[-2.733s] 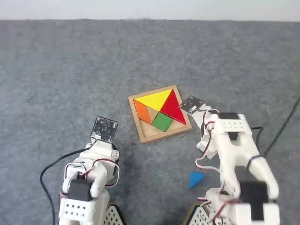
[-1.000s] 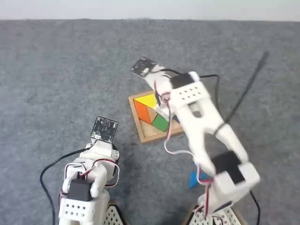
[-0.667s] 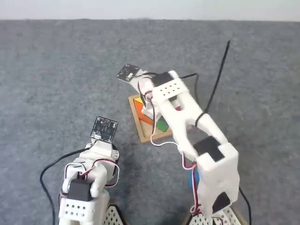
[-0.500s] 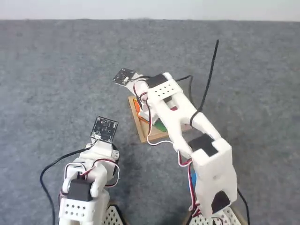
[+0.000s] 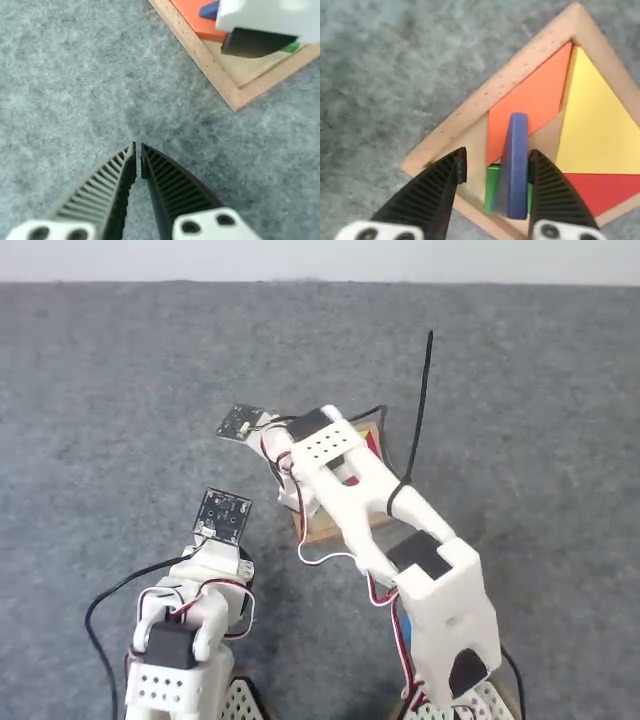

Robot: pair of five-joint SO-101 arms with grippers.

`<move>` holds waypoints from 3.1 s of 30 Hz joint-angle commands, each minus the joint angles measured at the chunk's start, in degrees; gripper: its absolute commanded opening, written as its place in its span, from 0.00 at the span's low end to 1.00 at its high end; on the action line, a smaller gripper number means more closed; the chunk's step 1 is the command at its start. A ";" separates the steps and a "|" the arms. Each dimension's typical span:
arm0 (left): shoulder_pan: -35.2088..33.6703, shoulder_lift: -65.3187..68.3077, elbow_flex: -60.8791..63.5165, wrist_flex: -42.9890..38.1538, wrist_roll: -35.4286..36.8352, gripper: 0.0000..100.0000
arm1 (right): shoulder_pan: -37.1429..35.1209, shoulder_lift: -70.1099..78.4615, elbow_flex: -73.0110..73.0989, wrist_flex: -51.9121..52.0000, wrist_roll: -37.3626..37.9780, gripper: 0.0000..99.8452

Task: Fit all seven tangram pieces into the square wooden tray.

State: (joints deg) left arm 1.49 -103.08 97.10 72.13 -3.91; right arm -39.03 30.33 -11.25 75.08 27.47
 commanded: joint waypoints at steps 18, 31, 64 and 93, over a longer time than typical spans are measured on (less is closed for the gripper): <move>-0.18 -1.05 -0.57 0.18 -0.18 0.02 | -0.84 -0.57 -8.18 10.33 -5.19 0.19; -0.18 -1.05 -0.57 0.18 -0.18 0.02 | -2.15 -0.66 -8.26 11.65 -5.27 0.19; -0.18 -1.05 -0.57 0.18 -0.18 0.02 | 12.79 -40.22 46.68 -1.71 0.97 0.16; -0.18 -1.05 -0.57 0.18 -0.18 0.02 | 12.35 -79.60 85.19 2.59 44.31 0.25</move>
State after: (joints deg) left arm 1.49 -103.08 97.10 72.13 -3.91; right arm -27.25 -48.97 71.65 77.71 70.99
